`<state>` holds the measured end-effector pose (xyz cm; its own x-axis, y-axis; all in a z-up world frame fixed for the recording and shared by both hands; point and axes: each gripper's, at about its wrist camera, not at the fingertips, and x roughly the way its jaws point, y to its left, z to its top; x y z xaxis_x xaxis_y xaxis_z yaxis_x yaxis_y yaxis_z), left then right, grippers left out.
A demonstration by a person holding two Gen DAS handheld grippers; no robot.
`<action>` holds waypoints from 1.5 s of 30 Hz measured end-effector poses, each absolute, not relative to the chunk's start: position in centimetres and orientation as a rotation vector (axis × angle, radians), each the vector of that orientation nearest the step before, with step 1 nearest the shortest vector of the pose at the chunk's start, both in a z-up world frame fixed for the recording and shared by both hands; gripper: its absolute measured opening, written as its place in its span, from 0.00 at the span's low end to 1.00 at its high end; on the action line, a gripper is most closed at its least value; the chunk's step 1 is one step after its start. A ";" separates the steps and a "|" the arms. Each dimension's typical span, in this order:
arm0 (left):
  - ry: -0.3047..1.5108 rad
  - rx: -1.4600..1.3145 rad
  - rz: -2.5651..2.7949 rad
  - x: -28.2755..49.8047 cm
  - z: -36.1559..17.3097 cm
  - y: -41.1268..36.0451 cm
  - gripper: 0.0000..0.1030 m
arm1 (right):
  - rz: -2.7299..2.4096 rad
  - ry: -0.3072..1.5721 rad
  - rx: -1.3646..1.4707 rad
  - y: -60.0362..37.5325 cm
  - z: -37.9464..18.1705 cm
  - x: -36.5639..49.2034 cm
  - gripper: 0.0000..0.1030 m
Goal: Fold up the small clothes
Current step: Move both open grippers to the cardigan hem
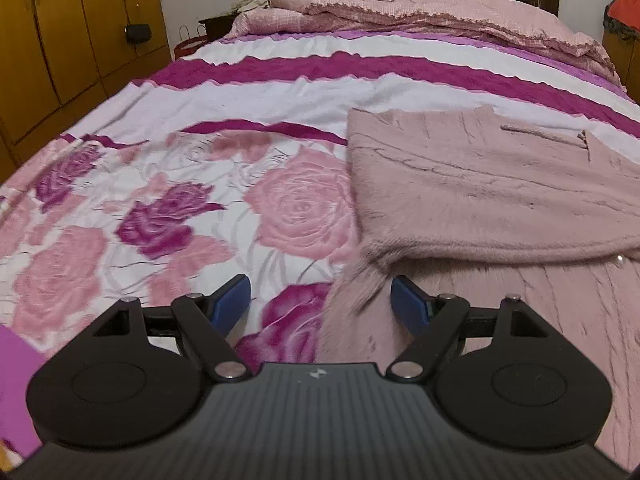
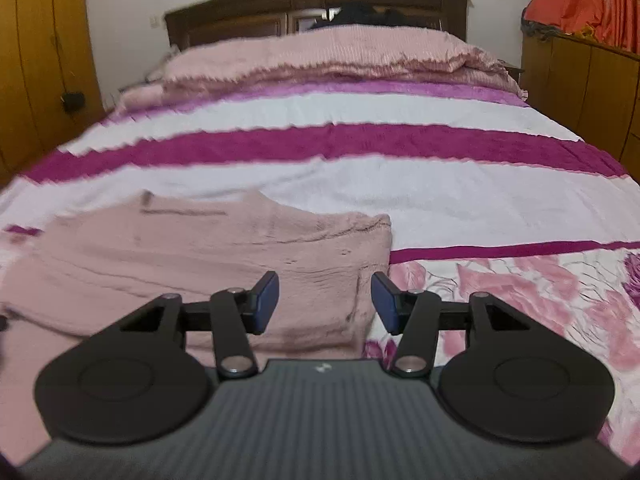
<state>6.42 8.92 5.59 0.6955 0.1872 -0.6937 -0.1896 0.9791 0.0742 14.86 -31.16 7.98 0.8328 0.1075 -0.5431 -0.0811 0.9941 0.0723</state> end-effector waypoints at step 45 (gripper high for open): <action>0.854 0.381 -0.240 -15.3 4.3 0.7 0.81 | 0.440 0.763 -0.528 -22.7 2.5 -10.6 0.54</action>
<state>-15.30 0.73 4.28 0.6365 -0.0541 -0.7694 0.3547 0.9063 0.2298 -10.59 -22.70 2.53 0.6449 0.1821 -0.7422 -0.5508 0.7841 -0.2862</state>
